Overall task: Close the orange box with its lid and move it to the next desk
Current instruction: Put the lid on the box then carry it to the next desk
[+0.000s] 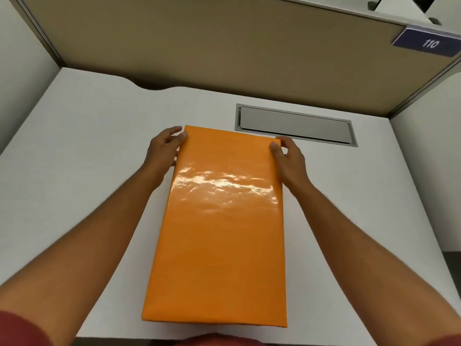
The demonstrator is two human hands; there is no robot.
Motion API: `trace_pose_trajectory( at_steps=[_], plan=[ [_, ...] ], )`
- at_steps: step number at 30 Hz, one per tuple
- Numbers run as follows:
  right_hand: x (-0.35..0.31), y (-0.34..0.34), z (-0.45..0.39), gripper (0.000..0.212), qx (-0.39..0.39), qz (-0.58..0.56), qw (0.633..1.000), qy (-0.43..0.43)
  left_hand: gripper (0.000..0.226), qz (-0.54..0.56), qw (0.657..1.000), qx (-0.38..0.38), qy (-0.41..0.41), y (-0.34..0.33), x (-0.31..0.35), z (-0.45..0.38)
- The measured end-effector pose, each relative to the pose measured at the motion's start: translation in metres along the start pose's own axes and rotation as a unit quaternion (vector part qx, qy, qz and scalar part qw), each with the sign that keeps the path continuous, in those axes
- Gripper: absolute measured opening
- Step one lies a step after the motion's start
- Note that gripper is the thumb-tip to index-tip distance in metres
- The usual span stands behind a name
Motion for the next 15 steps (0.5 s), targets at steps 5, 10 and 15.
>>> trace_pose_trajectory(
  at_steps=[5,10,15],
  plan=[
    [0.007,-0.009,-0.019,0.037,0.026,0.018,0.999,-0.008,0.041,0.018,1.000,0.018,0.011,-0.011,-0.003,-0.021],
    [0.012,-0.016,-0.019,0.042,0.037,0.012,0.999,-0.032,0.042,0.008,0.999,0.037,0.005,-0.011,-0.009,-0.022],
    [0.004,-0.009,-0.013,0.050,0.010,0.009,0.998,-0.060,0.055,-0.038,0.998,0.052,0.006,-0.012,-0.002,-0.009]
  ],
)
Point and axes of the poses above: each hand's wrist, its own z-axis away from the middle knuckle, its own y-axis out of the back of the hand, x = y × z, the point moved 2 cm from there along -z, towards the middle knuckle, and after that the axes turned 3 degrees about y, right-handed, at the moved point
